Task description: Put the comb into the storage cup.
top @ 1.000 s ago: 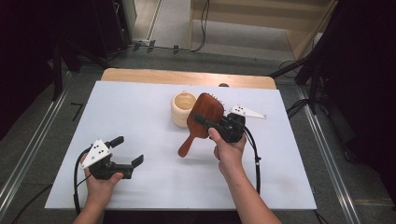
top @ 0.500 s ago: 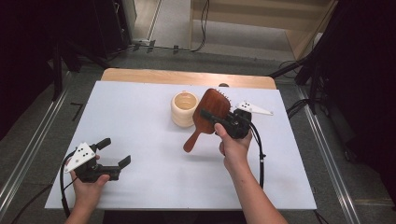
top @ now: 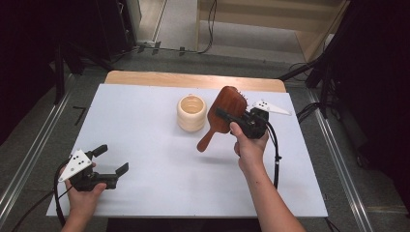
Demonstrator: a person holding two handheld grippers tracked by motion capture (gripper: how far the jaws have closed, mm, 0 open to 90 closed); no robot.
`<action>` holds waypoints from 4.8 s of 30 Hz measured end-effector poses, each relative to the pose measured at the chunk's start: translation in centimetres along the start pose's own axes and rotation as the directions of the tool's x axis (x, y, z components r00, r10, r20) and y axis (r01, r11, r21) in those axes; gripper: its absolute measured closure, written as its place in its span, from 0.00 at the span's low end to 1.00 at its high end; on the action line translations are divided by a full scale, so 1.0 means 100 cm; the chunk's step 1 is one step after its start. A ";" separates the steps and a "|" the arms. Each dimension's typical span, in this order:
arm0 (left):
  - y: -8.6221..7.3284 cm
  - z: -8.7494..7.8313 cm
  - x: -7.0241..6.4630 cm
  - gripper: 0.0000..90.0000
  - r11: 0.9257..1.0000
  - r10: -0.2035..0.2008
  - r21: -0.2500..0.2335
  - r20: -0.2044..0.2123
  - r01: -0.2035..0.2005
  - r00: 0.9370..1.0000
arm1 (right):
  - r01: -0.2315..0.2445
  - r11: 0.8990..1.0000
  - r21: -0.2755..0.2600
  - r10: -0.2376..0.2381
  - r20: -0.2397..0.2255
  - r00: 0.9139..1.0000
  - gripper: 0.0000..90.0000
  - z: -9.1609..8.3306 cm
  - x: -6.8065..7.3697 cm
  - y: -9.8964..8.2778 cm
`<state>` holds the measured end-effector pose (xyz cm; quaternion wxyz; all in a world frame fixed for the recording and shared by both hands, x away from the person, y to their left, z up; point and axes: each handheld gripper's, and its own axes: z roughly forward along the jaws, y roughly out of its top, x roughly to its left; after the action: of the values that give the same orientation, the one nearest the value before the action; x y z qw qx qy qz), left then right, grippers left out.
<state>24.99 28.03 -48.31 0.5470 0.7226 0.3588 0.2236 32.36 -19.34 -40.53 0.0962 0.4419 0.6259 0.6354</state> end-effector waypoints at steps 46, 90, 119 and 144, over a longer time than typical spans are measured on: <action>-0.006 0.000 -0.003 0.00 1.000 0.016 -0.004 0.032 -0.016 0.999 | 0.017 0.997 -0.080 -0.016 0.009 1.000 0.58 0.002 -0.008 0.049; -0.006 0.001 -0.003 0.00 1.000 0.018 -0.008 0.051 -0.018 0.999 | 0.033 0.992 -0.121 -0.028 0.038 0.999 0.59 0.043 -0.011 0.088; -0.006 -0.001 -0.001 0.00 1.000 0.007 -0.019 0.059 -0.005 0.998 | 0.034 0.995 -0.094 -0.025 0.090 0.996 0.58 0.083 -0.026 0.080; -0.006 -0.001 -0.001 0.00 1.000 0.010 -0.020 0.061 -0.009 0.998 | 0.016 0.999 -0.029 -0.012 0.112 0.994 0.58 0.116 -0.031 0.043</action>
<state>24.65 28.09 -48.86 0.5639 0.7252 0.3363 0.2075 43.96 -14.03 -40.18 0.1421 0.4709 0.6130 0.6183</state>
